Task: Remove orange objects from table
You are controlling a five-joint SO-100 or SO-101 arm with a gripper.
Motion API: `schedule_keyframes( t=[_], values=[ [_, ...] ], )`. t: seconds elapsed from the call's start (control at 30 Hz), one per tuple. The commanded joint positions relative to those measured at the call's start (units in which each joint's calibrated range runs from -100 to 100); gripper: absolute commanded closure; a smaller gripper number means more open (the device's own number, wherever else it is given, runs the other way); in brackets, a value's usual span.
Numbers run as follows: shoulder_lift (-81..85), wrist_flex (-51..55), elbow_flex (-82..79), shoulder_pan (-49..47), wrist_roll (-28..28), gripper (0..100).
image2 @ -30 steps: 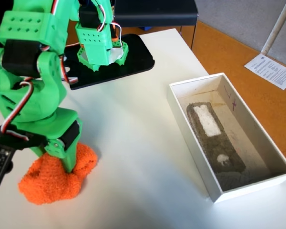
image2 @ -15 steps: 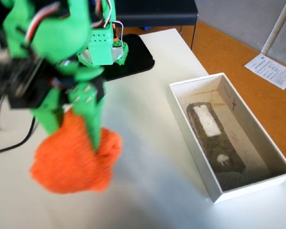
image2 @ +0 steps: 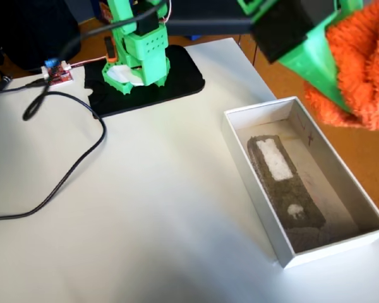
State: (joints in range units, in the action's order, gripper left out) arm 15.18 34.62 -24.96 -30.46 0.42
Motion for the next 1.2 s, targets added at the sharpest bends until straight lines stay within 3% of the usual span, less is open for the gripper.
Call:
schedule_keyframes(
  t=[0.0, 0.57, 0.7, 0.93, 0.97, 1.07, 1.1, 1.17],
  values=[
    [1.8, -5.2, -7.0, 0.4, -0.1, 100],
    [1.6, -6.4, -7.4, 1.4, 1.6, 100],
    [0.1, -6.9, 6.7, -9.6, 3.4, 100],
    [-9.7, -21.2, 22.6, -32.7, 8.7, 100],
    [-10.7, -21.9, 23.3, -34.4, 9.1, 96],
    [-11.2, -22.1, 22.0, -36.0, 7.7, 42],
    [-11.2, -21.9, 21.6, -36.3, 7.1, 35],
    [-11.3, -21.9, 21.2, -36.3, 6.4, 30]
  ],
)
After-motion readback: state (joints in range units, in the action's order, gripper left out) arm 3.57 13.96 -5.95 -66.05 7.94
